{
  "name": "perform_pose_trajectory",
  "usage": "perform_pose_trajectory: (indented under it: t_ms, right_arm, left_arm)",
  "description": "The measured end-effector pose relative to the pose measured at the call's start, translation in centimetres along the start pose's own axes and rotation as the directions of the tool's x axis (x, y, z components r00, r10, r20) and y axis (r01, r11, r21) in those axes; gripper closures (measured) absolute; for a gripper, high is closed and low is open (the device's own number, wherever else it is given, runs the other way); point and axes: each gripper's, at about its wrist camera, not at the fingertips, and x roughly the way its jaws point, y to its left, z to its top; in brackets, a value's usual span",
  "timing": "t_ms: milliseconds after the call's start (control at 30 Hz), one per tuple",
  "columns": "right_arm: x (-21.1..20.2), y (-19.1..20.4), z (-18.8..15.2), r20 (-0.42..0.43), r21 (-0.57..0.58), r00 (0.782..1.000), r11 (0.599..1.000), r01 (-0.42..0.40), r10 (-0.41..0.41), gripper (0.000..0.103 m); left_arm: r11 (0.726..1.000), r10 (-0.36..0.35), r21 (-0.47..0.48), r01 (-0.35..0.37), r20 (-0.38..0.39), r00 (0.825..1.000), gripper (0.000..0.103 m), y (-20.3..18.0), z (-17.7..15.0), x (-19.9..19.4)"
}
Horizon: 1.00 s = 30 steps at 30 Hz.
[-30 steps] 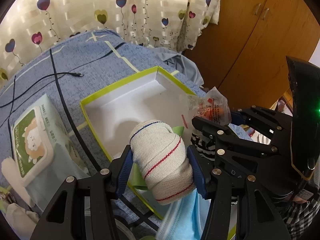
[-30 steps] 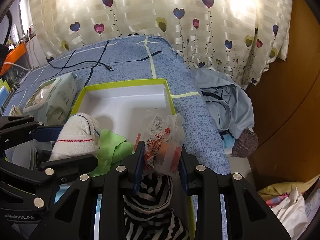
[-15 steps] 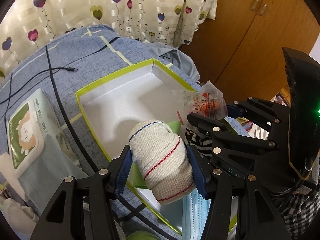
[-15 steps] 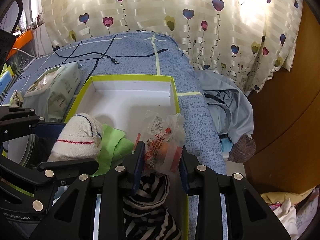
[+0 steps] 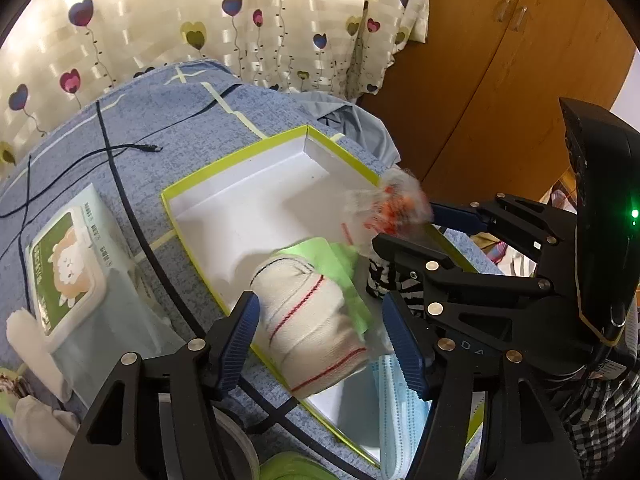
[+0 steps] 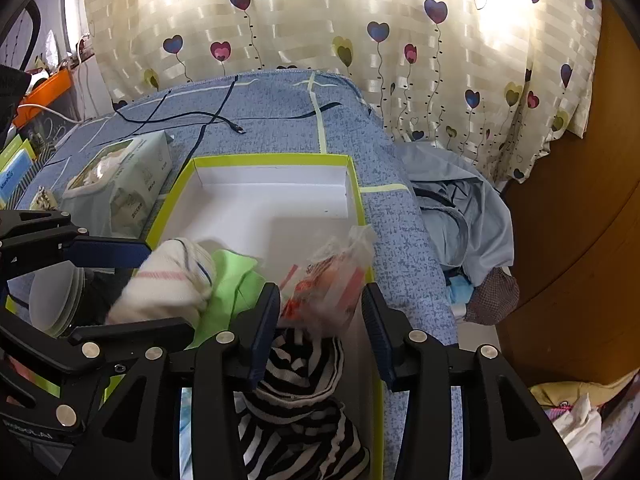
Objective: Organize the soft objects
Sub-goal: 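Lower the bandage and bag into the box and open both tools, then withdraw both tools from the box toward the remaining items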
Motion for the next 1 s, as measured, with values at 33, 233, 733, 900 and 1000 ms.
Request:
perform_pose_trajectory:
  t_ms: [33,233,733,900,1000]
  right_arm:
    - [-0.1,0.1,0.0,0.002,-0.001,1.000,1.000,0.006,-0.006,0.056]
    - [-0.4,-0.1,0.1,0.006,0.011,1.000,1.000,0.003,-0.003,0.053]
    - [-3.0,-0.4,-0.3,0.045,0.053,0.998,0.998,0.037,-0.039,0.053]
    - [-4.1,0.0,-0.7,0.059,0.068,0.997,0.997,0.043,-0.047,0.053]
    - [-4.5,0.3,-0.9,0.064,0.070,0.997,0.996,0.046,-0.051,0.053]
  left_arm:
    - [1.000,-0.001,-0.003,0.001,0.001,1.000,0.039,0.1,0.0,-0.1]
    - [1.000,-0.006,-0.004,0.006,0.012,1.000,0.039,0.0,-0.2,-0.5]
    - [1.000,0.026,0.009,-0.027,0.083,0.996,0.039,-0.9,-1.3,-3.9]
    - [0.998,0.055,0.001,-0.056,0.119,0.991,0.039,-1.1,-2.0,-5.5]
    - [0.997,0.077,-0.007,-0.077,0.130,0.988,0.039,-1.2,-2.6,-6.1]
